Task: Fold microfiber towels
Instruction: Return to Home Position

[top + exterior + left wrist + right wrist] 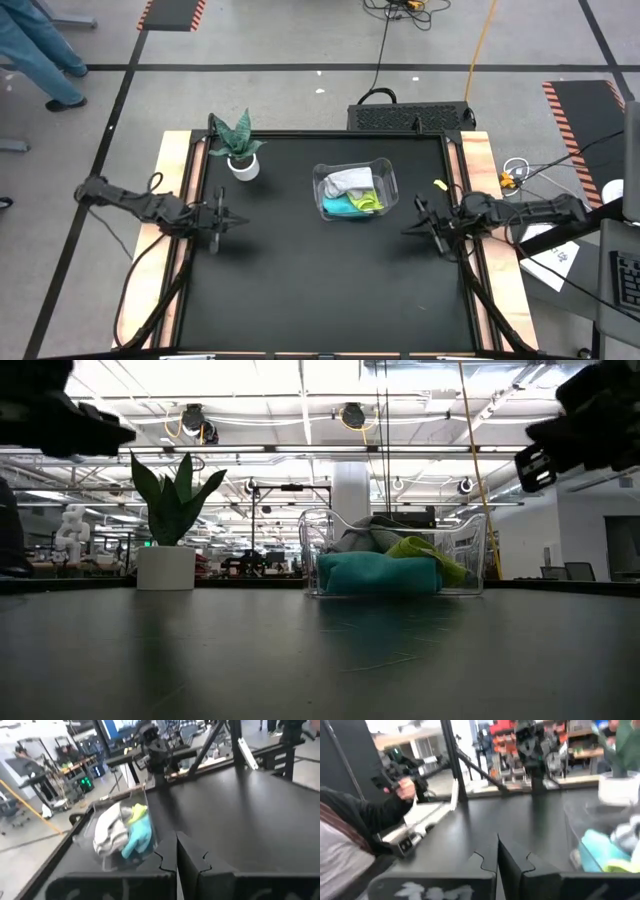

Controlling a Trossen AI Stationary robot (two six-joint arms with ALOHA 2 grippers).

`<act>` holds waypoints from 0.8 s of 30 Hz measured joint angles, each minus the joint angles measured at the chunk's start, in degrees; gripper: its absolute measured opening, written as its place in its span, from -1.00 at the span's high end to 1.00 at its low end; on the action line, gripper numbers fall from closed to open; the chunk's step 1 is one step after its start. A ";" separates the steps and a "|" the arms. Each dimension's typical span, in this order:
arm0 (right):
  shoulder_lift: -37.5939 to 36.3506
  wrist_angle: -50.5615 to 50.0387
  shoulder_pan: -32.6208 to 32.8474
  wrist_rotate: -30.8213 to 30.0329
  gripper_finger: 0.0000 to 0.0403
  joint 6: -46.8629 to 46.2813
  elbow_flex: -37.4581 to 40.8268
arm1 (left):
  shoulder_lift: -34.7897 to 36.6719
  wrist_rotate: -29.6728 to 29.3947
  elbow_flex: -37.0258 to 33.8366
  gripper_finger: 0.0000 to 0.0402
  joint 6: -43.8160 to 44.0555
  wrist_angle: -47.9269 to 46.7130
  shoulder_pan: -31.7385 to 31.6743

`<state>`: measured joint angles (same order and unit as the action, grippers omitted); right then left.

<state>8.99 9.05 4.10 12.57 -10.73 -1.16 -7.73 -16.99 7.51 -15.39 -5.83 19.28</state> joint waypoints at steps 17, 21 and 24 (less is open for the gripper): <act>5.62 -3.92 -18.27 11.91 1.00 3.84 0.21 | -6.80 25.51 -5.10 0.99 0.70 2.54 -23.43; 9.43 -3.07 -19.91 14.68 1.00 4.48 0.21 | -13.33 31.64 -5.82 0.99 1.61 5.47 -25.58; 11.76 -0.97 -20.28 14.98 1.00 5.77 0.25 | -18.43 35.77 -6.94 0.98 0.93 9.38 -26.24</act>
<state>20.74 8.08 -16.18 27.54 -4.96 -0.91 -26.15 18.78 0.57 -14.46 3.56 -6.96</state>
